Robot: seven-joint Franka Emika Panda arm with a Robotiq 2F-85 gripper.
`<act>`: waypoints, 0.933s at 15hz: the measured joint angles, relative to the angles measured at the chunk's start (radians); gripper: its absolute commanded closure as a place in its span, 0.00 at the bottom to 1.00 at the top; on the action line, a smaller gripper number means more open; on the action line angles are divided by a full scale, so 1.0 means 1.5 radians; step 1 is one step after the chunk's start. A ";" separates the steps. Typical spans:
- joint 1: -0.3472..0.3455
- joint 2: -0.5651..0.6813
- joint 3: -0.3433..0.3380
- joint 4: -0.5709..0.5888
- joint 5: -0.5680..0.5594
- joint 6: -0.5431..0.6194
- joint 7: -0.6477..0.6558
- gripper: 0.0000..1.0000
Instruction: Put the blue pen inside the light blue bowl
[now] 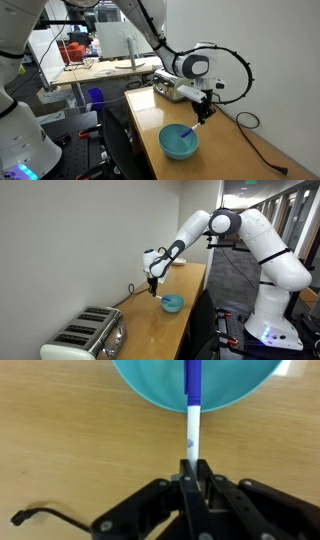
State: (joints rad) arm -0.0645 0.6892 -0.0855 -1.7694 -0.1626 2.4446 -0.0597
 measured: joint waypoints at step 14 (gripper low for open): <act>-0.009 -0.147 0.001 -0.186 -0.005 0.004 -0.028 0.21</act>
State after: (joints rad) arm -0.0781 0.4684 -0.0847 -2.0477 -0.1705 2.4506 -0.1012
